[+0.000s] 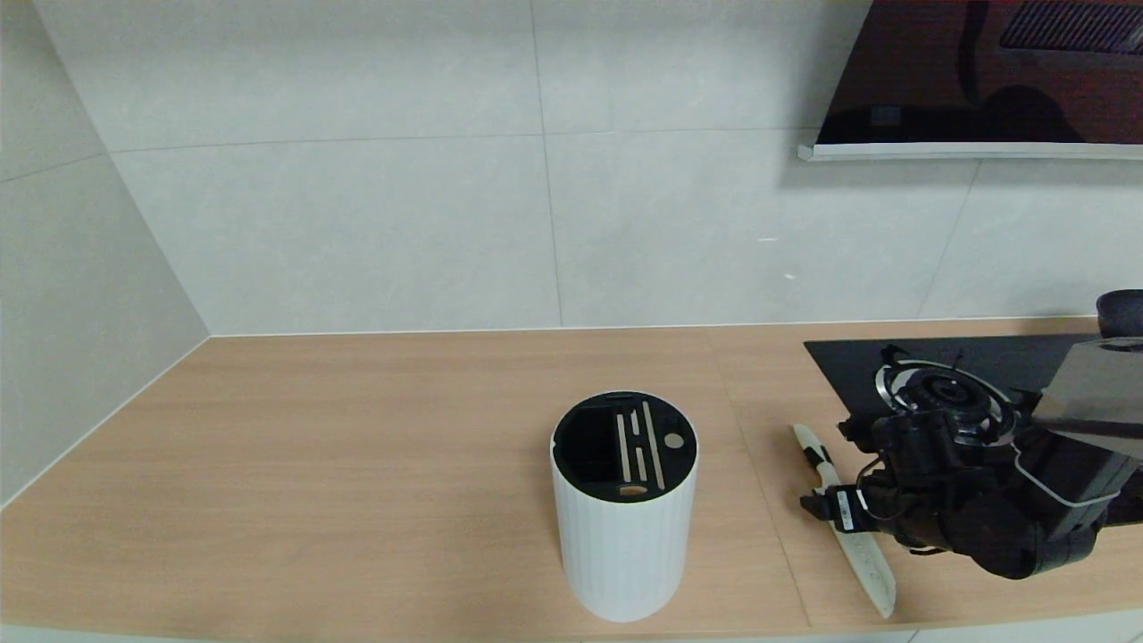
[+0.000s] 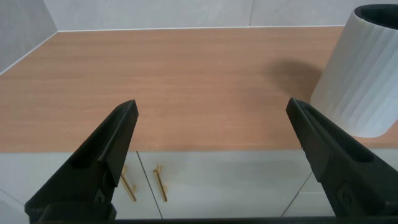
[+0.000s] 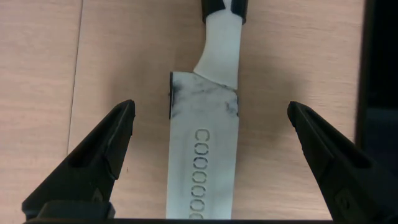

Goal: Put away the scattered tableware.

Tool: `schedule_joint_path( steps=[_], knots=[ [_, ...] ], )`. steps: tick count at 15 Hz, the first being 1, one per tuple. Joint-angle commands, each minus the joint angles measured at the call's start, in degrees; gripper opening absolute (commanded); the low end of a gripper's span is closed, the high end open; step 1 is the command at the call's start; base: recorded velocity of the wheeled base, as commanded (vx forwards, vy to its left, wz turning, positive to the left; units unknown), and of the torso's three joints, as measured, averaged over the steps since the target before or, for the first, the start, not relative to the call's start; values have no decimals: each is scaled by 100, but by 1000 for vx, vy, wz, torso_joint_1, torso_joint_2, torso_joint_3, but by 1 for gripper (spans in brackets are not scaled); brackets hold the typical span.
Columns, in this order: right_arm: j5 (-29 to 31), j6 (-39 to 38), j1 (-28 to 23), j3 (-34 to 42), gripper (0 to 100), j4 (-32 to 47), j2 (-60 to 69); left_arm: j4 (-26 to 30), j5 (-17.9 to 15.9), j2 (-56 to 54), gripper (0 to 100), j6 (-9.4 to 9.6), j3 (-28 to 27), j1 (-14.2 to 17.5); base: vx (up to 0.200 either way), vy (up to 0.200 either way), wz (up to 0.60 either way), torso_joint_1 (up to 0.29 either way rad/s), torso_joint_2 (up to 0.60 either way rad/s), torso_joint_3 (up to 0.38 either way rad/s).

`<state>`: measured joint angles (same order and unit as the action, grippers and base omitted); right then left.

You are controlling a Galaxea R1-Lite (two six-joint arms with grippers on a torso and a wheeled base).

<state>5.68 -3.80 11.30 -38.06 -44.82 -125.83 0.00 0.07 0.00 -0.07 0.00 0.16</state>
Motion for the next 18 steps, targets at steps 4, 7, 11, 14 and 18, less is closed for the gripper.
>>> schedule_joint_path(
  steps=[4, 7, 11, 14, 18],
  knots=[
    [47, -15, 4, -61, 100, 0, -117, 0, 1, 9, 100, -1, 0, 2, 0, 0, 0, 0, 0, 0],
    [47, -15, 4, -70, 0, -9, -152, 0, 1, 0, 100, -1, 0, 2, 0, 0, 0, 0, 0, 0],
    [56, -15, 4, -61, 0, -9, -170, 0, 10, 0, 100, -1, 0, 2, 0, 0, 0, 0, 0, 0],
    [100, -15, 4, -61, 0, -9, -143, 0, 10, 9, 100, -1, 0, 2, 0, 0, 0, 0, 0, 0],
    [144, -24, 4, 0, 0, -26, 270, 0, 10, 0, 100, -1, 0, 2, 0, 0, 0, 0, 0, 0]
  ],
)
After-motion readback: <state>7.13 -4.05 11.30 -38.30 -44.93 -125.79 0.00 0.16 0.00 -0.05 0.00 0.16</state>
